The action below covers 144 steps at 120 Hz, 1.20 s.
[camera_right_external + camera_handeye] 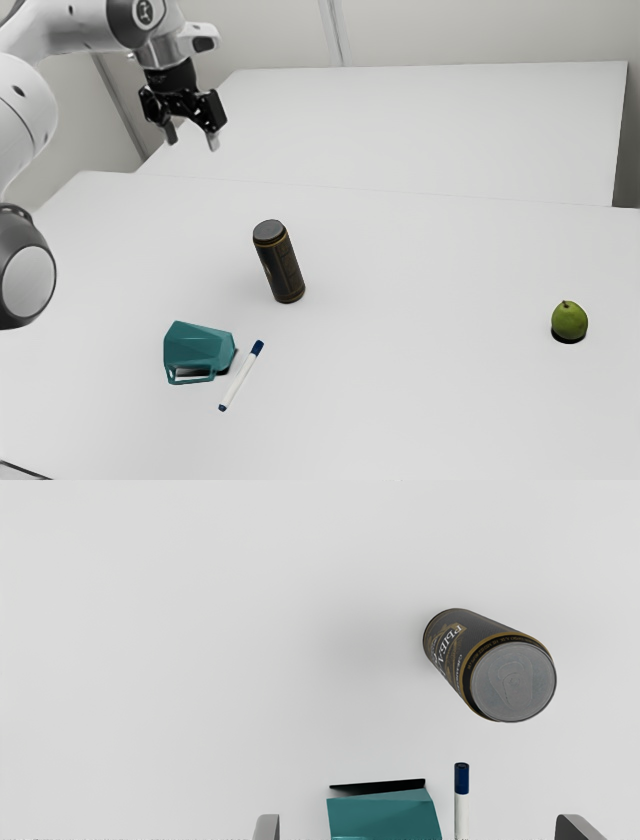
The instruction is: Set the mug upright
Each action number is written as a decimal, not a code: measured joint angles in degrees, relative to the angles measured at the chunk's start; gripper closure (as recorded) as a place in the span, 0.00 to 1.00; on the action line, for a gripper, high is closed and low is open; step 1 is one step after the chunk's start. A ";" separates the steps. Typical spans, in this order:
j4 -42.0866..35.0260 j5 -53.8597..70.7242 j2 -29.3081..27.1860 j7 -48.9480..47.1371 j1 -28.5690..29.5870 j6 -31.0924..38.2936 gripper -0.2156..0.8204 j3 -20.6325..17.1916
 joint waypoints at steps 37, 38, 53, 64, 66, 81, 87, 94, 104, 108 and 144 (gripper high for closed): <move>-8.76 0.81 -7.93 -0.19 -0.06 0.52 0.21 -0.94; -9.73 0.74 -8.49 -0.21 -0.12 0.71 0.21 -0.97; -26.36 0.01 -18.31 -0.78 -1.08 5.15 0.21 -1.13; -34.06 -0.29 -23.78 -1.29 -1.08 8.36 0.21 -1.11; -35.28 -0.37 -24.64 -1.37 -1.07 8.94 0.21 -1.09; -42.79 -1.35 -28.85 -1.89 -0.66 13.58 0.21 -0.26; -44.97 -1.90 -29.83 -2.00 -0.59 15.32 0.21 0.52; -47.36 -2.38 -30.60 -2.08 -0.80 17.10 0.21 2.08; -50.19 -2.80 -31.01 -1.95 -1.12 19.36 0.21 4.29; -51.07 -2.90 -31.07 -1.83 -1.23 20.16 0.21 5.10; -59.08 -4.57 -31.04 2.02 -1.44 27.34 0.21 11.27</move>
